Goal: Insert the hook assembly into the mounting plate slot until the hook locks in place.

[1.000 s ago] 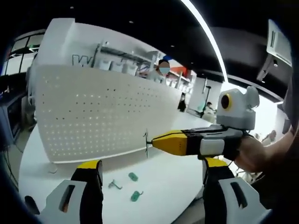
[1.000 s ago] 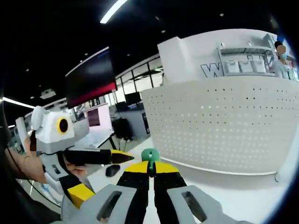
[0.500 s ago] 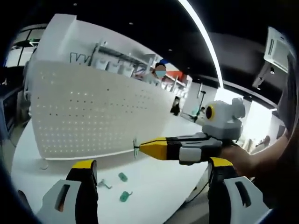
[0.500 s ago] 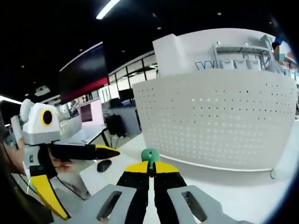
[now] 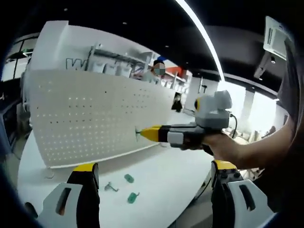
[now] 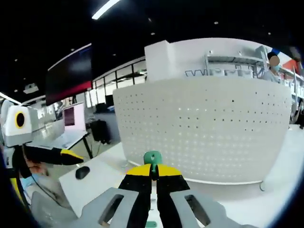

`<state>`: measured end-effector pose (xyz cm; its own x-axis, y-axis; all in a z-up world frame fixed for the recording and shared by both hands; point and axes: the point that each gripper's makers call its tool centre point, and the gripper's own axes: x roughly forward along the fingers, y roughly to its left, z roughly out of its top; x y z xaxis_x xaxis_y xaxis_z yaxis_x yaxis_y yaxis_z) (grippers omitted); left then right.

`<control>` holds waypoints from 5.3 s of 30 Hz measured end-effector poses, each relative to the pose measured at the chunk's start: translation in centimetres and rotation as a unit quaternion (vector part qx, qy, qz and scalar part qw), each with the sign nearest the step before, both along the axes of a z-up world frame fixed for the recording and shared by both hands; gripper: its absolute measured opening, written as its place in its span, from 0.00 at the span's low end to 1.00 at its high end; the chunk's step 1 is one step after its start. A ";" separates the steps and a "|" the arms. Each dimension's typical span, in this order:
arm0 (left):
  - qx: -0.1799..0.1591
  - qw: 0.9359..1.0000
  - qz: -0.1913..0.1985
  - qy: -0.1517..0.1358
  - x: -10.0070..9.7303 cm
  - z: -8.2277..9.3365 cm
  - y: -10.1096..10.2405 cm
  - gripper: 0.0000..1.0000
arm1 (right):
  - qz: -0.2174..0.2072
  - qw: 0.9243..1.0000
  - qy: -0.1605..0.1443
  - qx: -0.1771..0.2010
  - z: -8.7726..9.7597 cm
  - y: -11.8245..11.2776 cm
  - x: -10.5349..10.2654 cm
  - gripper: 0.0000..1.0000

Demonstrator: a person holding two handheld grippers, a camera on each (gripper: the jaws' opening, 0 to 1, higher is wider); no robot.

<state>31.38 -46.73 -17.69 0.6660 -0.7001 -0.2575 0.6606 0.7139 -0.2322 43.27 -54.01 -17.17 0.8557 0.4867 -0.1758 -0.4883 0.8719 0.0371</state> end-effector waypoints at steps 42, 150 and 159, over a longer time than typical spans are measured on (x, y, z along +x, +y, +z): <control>0.011 0.999 0.028 0.024 2.4 -1.7 2.1 1.00 | -0.135 0.986 -0.086 0.044 5.3 -5.9 12.1 0.00; 0.017 0.997 0.057 0.040 4.6 -2.9 3.9 0.97 | -0.183 0.970 -0.155 0.043 6.9 -7.4 17.5 0.01; 0.018 0.997 0.059 0.043 4.5 -3.1 4.0 0.96 | -0.177 0.975 -0.131 0.017 5.6 -7.2 18.3 0.01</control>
